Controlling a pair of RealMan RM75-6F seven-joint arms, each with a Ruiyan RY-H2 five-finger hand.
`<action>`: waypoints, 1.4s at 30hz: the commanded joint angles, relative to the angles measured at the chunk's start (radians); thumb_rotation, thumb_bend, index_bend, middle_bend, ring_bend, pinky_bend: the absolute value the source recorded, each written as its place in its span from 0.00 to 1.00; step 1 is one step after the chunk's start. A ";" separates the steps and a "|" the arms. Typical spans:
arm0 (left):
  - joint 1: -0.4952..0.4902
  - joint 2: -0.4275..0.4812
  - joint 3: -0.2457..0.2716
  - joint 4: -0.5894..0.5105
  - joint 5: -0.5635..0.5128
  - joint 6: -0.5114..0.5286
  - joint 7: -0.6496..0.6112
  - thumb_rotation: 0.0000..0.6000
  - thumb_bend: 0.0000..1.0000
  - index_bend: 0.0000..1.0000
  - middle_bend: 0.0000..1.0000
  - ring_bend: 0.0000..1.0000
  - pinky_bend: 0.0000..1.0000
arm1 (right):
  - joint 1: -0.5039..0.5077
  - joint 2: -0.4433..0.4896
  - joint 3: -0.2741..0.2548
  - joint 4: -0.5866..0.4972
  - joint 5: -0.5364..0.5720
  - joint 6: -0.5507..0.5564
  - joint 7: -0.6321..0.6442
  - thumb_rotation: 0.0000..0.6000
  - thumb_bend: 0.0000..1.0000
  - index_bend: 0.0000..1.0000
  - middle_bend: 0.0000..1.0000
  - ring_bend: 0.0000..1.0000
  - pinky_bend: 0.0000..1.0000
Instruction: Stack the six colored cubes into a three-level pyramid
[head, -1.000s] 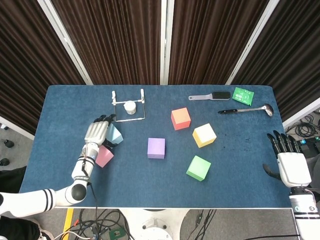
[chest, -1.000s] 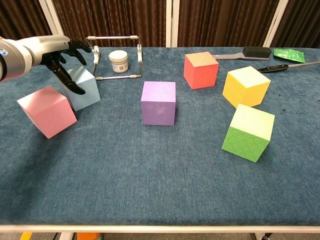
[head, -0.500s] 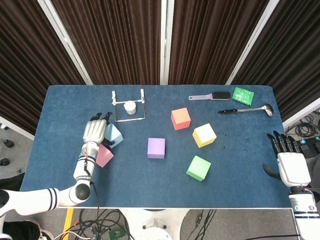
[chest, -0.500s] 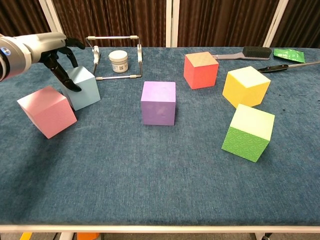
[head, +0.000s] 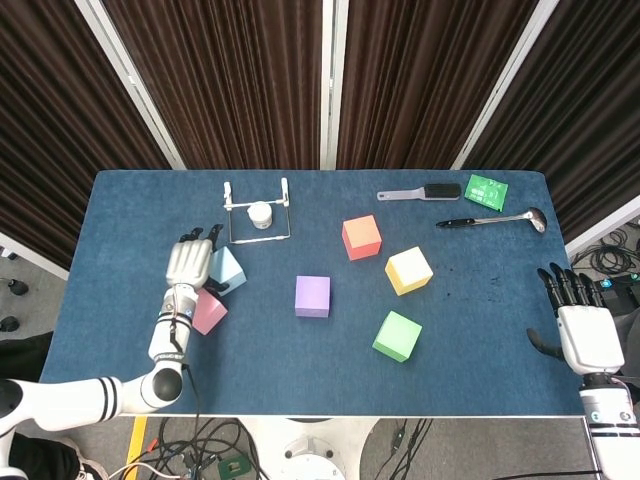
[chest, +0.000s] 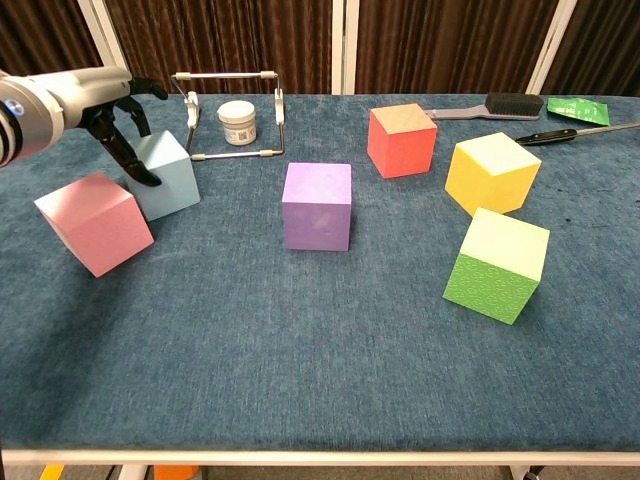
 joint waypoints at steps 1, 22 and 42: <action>0.007 0.013 -0.008 -0.017 0.026 -0.003 -0.025 1.00 0.00 0.11 0.43 0.08 0.18 | 0.000 0.002 0.001 -0.002 0.002 0.001 0.000 1.00 0.19 0.00 0.00 0.00 0.00; 0.035 0.203 0.125 -0.098 0.596 -0.275 -0.354 1.00 0.00 0.12 0.45 0.11 0.26 | 0.017 0.085 0.037 -0.043 -0.021 0.023 0.025 1.00 0.19 0.00 0.00 0.00 0.00; 0.003 0.105 0.129 -0.039 0.591 -0.247 -0.295 1.00 0.00 0.12 0.46 0.12 0.25 | 0.041 0.089 0.038 -0.065 0.005 -0.010 -0.012 1.00 0.19 0.00 0.00 0.00 0.00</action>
